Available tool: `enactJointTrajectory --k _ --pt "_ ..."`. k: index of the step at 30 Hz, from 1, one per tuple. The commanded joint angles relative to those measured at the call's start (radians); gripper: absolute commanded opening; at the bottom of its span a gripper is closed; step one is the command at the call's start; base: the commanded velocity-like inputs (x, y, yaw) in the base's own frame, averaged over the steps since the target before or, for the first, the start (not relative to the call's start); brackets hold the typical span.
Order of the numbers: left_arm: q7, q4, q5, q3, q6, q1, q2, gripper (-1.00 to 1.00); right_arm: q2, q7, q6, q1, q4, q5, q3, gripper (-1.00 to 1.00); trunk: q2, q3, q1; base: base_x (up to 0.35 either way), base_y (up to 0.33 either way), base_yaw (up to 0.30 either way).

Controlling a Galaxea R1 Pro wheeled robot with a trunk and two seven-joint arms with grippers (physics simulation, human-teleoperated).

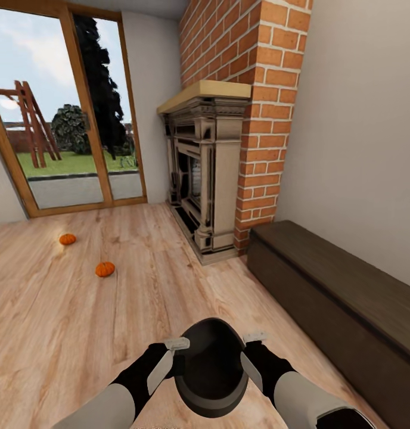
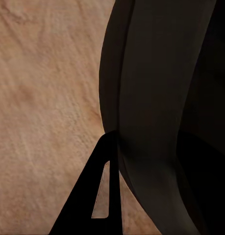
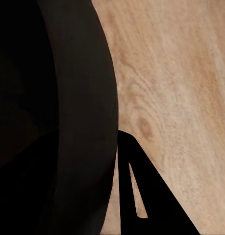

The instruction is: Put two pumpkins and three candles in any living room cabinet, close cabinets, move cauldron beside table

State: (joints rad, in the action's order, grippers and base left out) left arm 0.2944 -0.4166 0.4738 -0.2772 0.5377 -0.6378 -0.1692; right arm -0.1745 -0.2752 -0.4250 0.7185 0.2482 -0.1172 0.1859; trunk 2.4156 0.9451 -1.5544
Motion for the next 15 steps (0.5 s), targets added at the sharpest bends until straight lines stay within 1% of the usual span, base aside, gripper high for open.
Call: enactJointTrajectory --k 1,15 --pt "0.011 -0.001 -0.027 0.024 0.010 0.000 0.008 -1.00 0.000 -0.006 0.038 0.001 0.062 -0.002 -0.009 -1.00 0.001 0.001 0.000 0.000 0.000 0.273" --pt "0.011 -0.001 -0.027 0.024 0.010 0.000 0.008 -1.00 0.000 -0.006 0.038 0.001 0.063 -0.002 -0.008 -1.00 0.001 0.001 0.000 0.000 0.000 0.273"
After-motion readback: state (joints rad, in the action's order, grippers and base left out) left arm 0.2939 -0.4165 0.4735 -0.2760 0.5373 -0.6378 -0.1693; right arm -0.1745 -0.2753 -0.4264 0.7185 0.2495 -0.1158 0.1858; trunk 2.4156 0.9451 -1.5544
